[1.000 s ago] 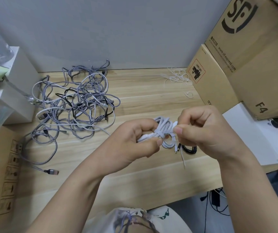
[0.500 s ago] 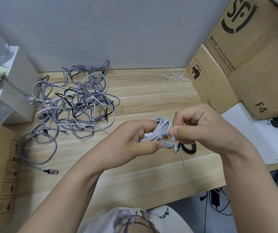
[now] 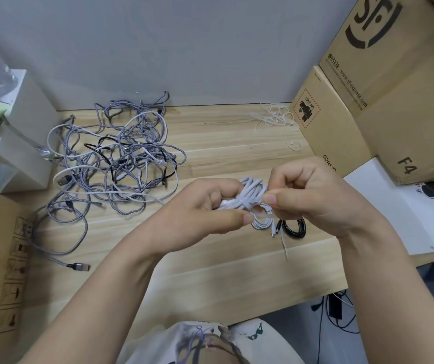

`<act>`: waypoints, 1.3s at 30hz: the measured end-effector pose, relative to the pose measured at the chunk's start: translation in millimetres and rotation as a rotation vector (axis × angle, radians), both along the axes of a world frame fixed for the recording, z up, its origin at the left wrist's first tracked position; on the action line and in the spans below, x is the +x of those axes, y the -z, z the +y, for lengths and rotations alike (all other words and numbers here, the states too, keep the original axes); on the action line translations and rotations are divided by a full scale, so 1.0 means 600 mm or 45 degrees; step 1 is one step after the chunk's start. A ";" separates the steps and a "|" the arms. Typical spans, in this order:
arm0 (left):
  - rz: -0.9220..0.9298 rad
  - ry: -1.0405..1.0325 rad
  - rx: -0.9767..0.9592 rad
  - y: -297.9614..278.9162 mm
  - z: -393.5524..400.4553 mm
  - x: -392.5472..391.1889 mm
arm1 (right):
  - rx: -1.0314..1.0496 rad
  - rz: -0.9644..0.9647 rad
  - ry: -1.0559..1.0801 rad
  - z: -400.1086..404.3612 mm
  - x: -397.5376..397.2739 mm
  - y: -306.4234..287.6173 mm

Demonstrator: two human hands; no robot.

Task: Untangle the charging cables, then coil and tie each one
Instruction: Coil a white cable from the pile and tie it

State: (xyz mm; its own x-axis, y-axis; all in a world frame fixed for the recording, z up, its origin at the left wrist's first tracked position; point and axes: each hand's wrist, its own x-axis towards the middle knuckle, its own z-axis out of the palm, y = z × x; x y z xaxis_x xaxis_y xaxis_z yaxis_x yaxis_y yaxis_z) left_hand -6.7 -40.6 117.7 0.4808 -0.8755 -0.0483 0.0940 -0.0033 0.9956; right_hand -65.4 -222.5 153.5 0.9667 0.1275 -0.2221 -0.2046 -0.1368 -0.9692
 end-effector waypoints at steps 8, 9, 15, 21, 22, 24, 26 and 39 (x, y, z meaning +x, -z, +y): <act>0.087 0.034 0.007 -0.004 0.003 0.004 | 0.075 -0.037 -0.041 -0.005 -0.001 0.003; 0.106 0.042 0.001 -0.003 0.003 0.006 | 0.094 -0.044 -0.026 -0.006 -0.002 0.003; 0.215 0.102 -0.070 0.007 0.003 0.011 | 0.048 -0.108 -0.007 -0.005 -0.003 0.001; 0.062 0.077 0.074 0.006 0.004 0.016 | -0.244 -0.131 -0.017 0.002 0.002 -0.002; 0.034 0.064 0.108 0.008 0.004 0.016 | -0.283 -0.133 -0.026 0.003 0.002 -0.002; 0.056 0.056 0.112 0.013 0.003 0.018 | -0.372 -0.162 -0.024 0.009 0.002 -0.001; 0.125 0.069 0.062 0.017 0.003 0.021 | -0.523 -0.252 -0.005 0.016 0.002 0.000; 0.108 -0.076 0.086 0.012 -0.001 0.027 | -0.734 -0.492 0.087 0.024 0.000 0.041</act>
State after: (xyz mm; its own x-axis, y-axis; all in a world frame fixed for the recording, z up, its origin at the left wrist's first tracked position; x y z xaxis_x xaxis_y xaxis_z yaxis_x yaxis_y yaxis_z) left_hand 9.8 -41.3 110.7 0.5236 -0.8388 -0.1494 0.1803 -0.0623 0.9816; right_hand -65.2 -207.8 128.8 0.9917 0.0286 0.1257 0.1140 -0.6503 -0.7511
